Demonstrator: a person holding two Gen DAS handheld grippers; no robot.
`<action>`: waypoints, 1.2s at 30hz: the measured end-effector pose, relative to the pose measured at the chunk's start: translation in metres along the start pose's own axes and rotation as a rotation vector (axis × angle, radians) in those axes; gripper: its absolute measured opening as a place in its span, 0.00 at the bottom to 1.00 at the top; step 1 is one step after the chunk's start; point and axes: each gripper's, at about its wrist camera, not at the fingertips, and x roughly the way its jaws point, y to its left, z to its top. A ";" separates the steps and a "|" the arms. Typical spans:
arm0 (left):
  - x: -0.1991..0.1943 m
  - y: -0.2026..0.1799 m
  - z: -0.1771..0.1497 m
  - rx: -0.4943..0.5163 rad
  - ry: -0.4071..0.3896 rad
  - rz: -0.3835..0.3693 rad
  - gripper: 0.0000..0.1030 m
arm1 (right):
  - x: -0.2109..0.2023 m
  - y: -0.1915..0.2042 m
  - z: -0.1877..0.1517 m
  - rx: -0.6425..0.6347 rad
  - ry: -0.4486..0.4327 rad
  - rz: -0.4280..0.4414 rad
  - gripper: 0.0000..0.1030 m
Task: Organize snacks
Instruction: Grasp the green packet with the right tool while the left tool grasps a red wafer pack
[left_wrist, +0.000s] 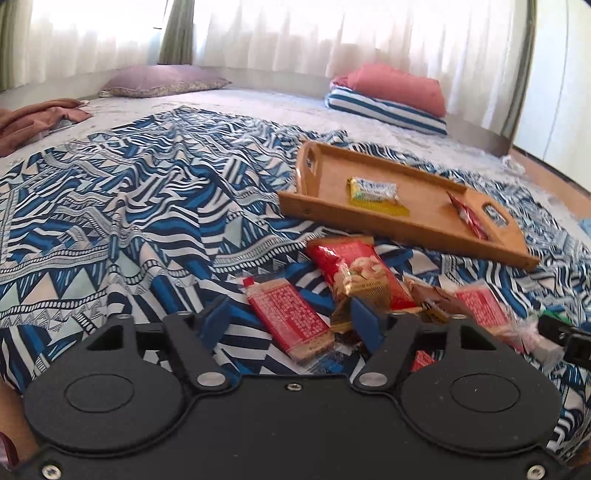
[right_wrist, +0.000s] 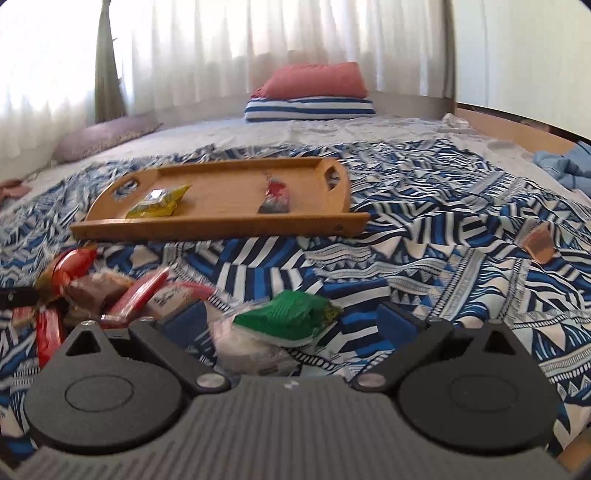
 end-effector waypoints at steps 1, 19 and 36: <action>-0.001 0.001 0.000 -0.006 -0.004 0.010 0.63 | 0.000 -0.001 0.001 0.012 -0.008 -0.038 0.97; 0.011 -0.018 -0.005 0.096 0.028 0.111 0.65 | 0.011 -0.007 -0.006 -0.058 -0.003 -0.172 0.93; 0.009 -0.035 -0.007 0.177 0.019 0.078 0.32 | 0.026 -0.006 -0.003 -0.026 0.037 -0.112 0.82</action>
